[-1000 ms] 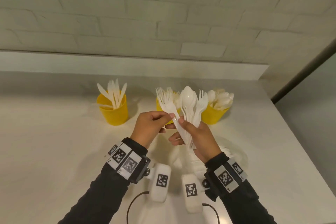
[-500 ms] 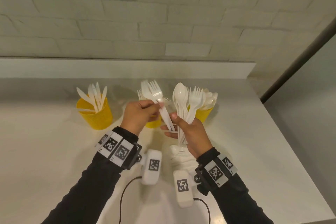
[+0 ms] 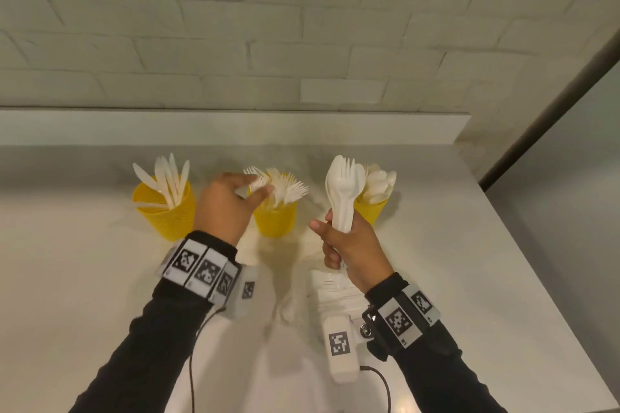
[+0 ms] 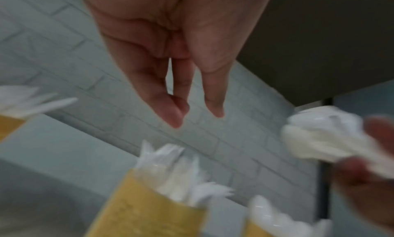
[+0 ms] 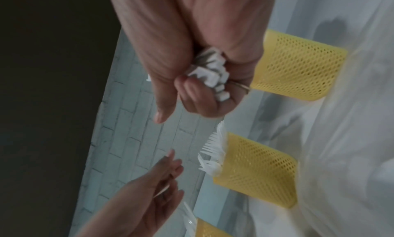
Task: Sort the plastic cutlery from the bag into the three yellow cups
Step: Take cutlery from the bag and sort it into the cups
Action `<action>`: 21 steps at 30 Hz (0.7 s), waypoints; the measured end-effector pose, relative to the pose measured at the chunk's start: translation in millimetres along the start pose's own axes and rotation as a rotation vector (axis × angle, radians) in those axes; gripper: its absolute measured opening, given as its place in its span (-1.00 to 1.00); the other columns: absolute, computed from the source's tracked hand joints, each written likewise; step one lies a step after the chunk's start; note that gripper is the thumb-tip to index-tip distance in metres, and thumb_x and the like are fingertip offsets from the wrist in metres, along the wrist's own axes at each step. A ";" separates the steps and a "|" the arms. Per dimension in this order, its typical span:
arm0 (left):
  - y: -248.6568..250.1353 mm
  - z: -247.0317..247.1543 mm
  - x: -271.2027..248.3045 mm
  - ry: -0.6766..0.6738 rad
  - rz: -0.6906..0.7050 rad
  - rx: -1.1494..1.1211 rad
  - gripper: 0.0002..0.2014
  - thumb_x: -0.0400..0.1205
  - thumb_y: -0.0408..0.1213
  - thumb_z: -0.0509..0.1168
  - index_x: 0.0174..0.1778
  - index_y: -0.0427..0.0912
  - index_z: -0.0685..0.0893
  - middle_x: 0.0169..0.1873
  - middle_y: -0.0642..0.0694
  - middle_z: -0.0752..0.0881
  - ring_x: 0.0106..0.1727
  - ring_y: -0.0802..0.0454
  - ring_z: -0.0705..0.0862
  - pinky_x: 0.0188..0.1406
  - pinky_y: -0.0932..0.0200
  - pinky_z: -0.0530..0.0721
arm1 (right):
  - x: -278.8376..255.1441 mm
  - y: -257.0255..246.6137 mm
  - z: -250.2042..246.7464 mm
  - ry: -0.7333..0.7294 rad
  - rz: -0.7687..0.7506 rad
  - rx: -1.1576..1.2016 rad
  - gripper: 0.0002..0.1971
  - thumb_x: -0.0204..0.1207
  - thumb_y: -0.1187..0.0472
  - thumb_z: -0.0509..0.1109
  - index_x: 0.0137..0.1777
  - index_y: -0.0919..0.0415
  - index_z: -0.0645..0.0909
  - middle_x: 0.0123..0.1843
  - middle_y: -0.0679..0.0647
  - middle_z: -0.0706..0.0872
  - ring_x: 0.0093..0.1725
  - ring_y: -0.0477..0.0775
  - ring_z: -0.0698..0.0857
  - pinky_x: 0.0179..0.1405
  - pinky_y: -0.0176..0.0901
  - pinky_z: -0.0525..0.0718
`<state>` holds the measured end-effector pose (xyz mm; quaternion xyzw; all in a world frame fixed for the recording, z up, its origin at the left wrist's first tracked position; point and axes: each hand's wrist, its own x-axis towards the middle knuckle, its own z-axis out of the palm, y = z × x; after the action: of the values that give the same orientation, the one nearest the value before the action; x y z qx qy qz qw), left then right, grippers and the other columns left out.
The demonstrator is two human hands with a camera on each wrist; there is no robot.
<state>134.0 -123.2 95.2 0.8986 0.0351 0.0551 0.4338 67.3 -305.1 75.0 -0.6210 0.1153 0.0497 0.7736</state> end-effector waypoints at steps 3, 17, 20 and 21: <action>21.3 12.6 -31.9 -0.263 0.067 -0.230 -0.93 0.46 -0.08 0.44 -0.16 0.12 0.76 -0.17 0.12 0.76 -0.28 0.25 0.63 -0.07 0.10 0.61 | -4.3 -3.0 4.1 -0.162 0.044 0.093 -0.79 0.53 0.11 0.36 -0.18 0.20 0.42 -0.56 0.01 0.39 -0.70 -0.07 0.29 -0.69 -0.35 0.24; 33.4 32.2 -55.3 -0.294 -0.052 -0.626 -0.83 0.47 -0.27 0.43 -0.26 -0.35 0.76 -0.37 -0.32 0.67 -0.30 0.01 0.56 -0.17 0.24 0.59 | -15.7 -7.5 6.7 -0.145 -0.031 0.037 -0.63 0.68 -0.05 0.09 0.03 0.22 0.59 -0.51 0.16 0.52 -0.66 0.03 0.40 -0.64 -0.27 0.38; 33.9 34.2 -54.1 -0.362 -0.090 -0.693 -0.79 0.54 -0.31 0.35 -0.22 -0.44 0.72 -0.38 -0.27 0.67 -0.32 0.00 0.61 -0.10 0.22 0.65 | -17.0 -7.5 2.7 -0.102 -0.078 0.024 -0.63 0.69 0.01 0.10 -0.07 0.27 0.59 -0.45 0.23 0.59 -0.65 0.10 0.48 -0.65 -0.23 0.46; 34.6 34.4 -53.7 -0.388 -0.098 -0.714 -0.79 0.56 -0.32 0.32 -0.24 -0.43 0.72 -0.42 -0.25 0.66 -0.37 0.01 0.59 -0.11 0.21 0.66 | -17.3 -7.8 1.0 -0.100 -0.093 0.020 -0.63 0.69 0.04 0.10 -0.08 0.30 0.60 -0.43 0.24 0.61 -0.64 0.11 0.50 -0.65 -0.21 0.50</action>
<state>85.8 -177.4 97.4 0.6827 -0.0259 -0.1276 0.7190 52.4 -304.6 86.8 -0.6147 0.0482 0.0434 0.7861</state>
